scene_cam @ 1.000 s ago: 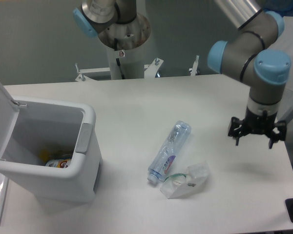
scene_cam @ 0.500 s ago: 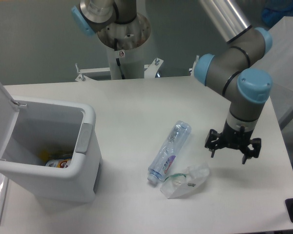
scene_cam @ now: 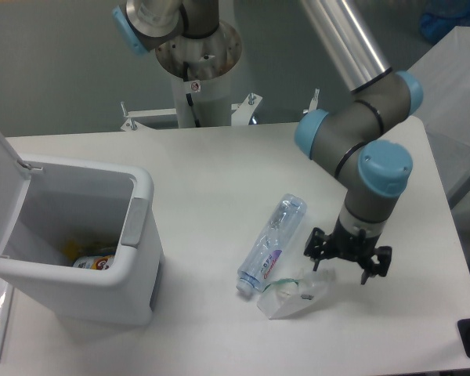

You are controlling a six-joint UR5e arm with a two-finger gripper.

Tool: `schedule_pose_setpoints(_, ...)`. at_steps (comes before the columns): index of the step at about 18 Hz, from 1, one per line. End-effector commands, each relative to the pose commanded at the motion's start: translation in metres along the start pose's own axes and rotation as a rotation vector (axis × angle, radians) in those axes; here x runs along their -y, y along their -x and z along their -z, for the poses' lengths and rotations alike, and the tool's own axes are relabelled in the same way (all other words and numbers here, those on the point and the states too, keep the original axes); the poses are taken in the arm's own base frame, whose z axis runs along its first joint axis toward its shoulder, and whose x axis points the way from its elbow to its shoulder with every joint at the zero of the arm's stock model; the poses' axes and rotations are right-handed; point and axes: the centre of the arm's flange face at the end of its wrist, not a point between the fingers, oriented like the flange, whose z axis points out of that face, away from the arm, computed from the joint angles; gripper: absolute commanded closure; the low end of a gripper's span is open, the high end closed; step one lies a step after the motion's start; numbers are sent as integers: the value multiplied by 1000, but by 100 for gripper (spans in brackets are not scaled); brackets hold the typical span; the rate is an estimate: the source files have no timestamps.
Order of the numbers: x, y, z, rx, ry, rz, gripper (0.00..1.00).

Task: Place the trash in the trash can
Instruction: 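Move the open gripper over the crumpled clear plastic bag and lower, then close the gripper on the plastic bag and lift it, then carry the plastic bag over the trash bin and open the gripper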

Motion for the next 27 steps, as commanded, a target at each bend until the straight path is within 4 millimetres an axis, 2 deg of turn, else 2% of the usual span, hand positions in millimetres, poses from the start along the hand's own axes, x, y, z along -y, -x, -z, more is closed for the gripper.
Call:
schedule_pose_setpoints(2, 5, -6, -4, -4, 3, -10, 40)
schedule_pose_setpoints(5, 12, -17, -4, -5, 8, 10, 93)
schedule_pose_setpoints(6, 16, -19, -4, -1, 8, 19, 100)
schedule_pose_setpoints(9, 23, -14, 14, 21, -16, 25, 100)
schedule_pose_setpoints(12, 23, -12, 20, 28, -23, 36, 100)
schedule_pose_setpoints(17, 27, 1, 49, 49, -73, 89, 100)
schedule_pose_setpoints(21, 41, 15, 112, 16, -256, 218, 100)
schedule_pose_setpoints(23, 49, 8, 133, -19, -315, 257, 100)
schedule_pose_setpoints(27, 61, -23, 194, -87, -422, 255, 100)
